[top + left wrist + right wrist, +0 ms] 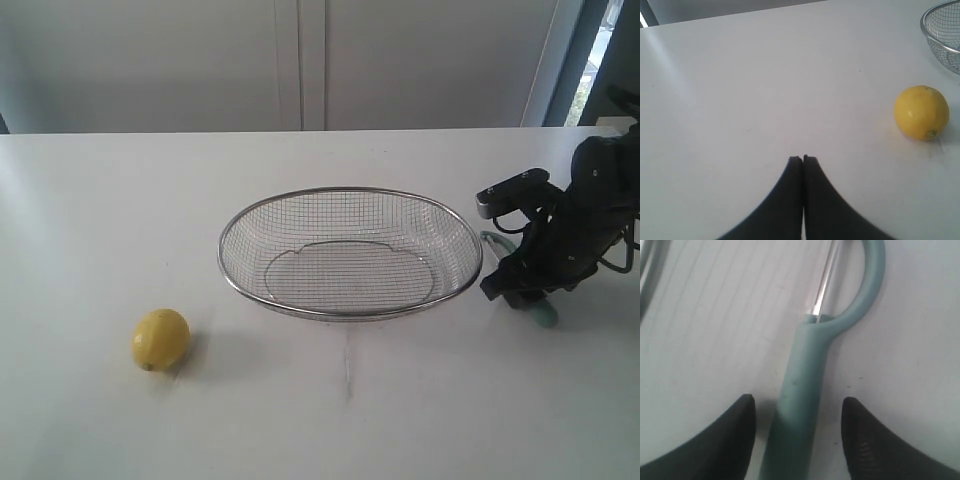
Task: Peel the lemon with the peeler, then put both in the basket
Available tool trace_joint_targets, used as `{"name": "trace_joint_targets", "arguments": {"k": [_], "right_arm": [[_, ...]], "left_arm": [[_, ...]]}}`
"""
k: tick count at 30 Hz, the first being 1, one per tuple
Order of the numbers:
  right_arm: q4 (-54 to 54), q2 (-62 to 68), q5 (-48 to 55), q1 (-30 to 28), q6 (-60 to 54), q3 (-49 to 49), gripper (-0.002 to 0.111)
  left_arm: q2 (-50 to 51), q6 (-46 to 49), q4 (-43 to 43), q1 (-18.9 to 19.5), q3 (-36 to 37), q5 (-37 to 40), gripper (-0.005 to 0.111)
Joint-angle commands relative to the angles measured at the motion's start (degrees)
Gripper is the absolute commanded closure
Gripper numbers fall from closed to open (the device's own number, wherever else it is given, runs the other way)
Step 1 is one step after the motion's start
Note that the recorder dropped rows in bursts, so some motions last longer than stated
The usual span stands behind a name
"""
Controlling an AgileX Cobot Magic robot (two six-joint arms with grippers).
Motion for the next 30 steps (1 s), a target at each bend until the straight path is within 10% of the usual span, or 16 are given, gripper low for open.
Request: {"name": "trace_joint_targets", "arguments": {"k": [1,11,30], "right_arm": [[-0.18,0.16,-0.01,0.04,-0.05,-0.11,0.065],[-0.18,0.3,0.11,0.04,-0.05,-0.11,0.107],[-0.54,-3.6,0.49,0.04,0.38,-0.89,0.108]], "left_arm": [[-0.27,-0.03,-0.52,0.26,0.32,-0.05,0.106],[-0.27,-0.03,-0.52,0.26,0.32,-0.05,0.106],[-0.27,-0.03,-0.52,0.26,0.32,-0.05,0.106]]}}
